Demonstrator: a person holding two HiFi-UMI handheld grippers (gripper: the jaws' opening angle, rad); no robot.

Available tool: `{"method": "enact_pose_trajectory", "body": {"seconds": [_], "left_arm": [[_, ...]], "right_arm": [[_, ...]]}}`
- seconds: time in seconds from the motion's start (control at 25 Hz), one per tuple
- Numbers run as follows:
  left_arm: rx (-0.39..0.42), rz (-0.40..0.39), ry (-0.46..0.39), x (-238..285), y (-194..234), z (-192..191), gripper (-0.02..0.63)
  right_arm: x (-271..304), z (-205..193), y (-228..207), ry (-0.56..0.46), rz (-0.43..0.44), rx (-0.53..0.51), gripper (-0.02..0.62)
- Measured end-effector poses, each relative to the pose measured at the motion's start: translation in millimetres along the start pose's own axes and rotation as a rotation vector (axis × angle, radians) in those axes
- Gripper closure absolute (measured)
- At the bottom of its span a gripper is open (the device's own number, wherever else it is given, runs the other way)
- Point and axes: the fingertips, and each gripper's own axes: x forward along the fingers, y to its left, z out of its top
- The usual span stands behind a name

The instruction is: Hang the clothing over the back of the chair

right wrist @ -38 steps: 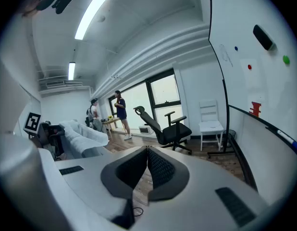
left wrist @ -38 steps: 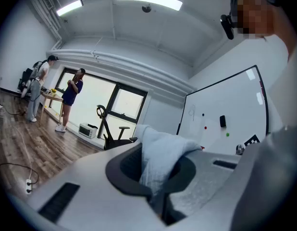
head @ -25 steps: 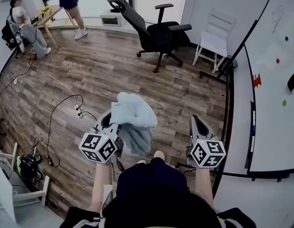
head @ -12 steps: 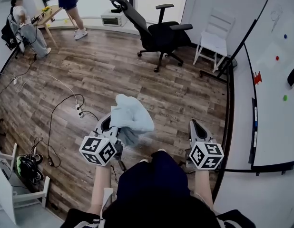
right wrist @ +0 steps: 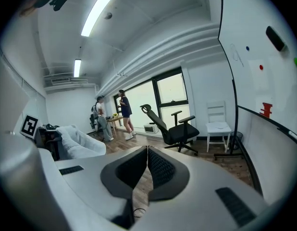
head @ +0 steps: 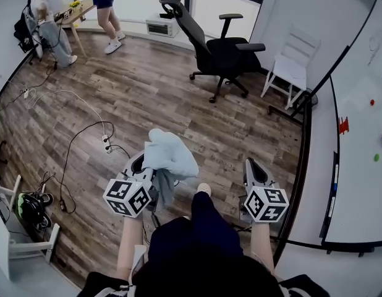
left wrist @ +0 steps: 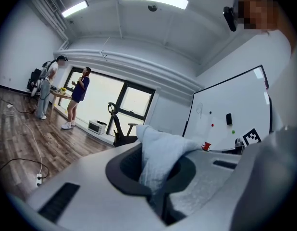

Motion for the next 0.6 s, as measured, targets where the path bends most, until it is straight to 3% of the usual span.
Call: {"method": "enact_pose_trajectory", "body": {"seconds": [0.6], "left_arm": [[0.01, -0.021, -0.023, 146.5, 13.3, 38.0, 0.588]], "right_arm": [[122.4, 63.7, -70.8, 0.017, 0.024, -0.021, 0.565]]}}
